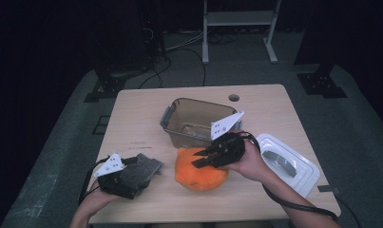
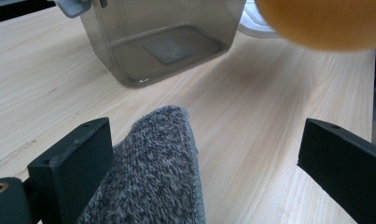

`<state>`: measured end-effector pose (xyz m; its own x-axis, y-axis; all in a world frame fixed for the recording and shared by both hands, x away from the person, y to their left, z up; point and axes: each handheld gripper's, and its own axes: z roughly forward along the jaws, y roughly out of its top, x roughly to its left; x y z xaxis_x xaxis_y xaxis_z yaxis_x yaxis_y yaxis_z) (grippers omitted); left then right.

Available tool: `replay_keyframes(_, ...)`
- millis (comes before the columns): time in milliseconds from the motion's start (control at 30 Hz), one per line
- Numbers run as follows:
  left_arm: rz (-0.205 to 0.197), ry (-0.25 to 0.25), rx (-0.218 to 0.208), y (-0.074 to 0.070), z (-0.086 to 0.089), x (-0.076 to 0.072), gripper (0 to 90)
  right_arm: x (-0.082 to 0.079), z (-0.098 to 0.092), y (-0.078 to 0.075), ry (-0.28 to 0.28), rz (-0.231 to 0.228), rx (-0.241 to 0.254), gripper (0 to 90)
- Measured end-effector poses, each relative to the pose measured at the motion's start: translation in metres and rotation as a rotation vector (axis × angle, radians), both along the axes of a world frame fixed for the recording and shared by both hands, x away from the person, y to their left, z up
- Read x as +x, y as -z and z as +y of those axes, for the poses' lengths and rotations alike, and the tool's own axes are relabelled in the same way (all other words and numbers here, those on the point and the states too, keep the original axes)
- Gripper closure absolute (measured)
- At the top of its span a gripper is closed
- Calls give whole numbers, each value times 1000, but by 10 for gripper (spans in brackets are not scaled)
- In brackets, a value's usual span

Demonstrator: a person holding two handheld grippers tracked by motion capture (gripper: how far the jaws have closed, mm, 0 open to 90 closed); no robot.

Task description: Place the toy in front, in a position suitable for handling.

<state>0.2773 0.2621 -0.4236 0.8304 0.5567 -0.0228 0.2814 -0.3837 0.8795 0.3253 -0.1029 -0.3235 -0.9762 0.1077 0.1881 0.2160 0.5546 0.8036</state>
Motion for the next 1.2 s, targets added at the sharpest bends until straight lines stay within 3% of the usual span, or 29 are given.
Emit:
replay_keyframes(500, -8, 17, -14, -1, 1, -2, 26, 19, 4, -50, 37, -67, 0, 718)
replay_keyframes(900, -7, 19, -24, 0, 1, -1, 26, 52, 3, -70, 84, -93, -1, 718)
replay_keyframes(1200, -6, 28, -27, 0, 0, 0, 26, 74, 1, -75, 122, -92, 1, 718)
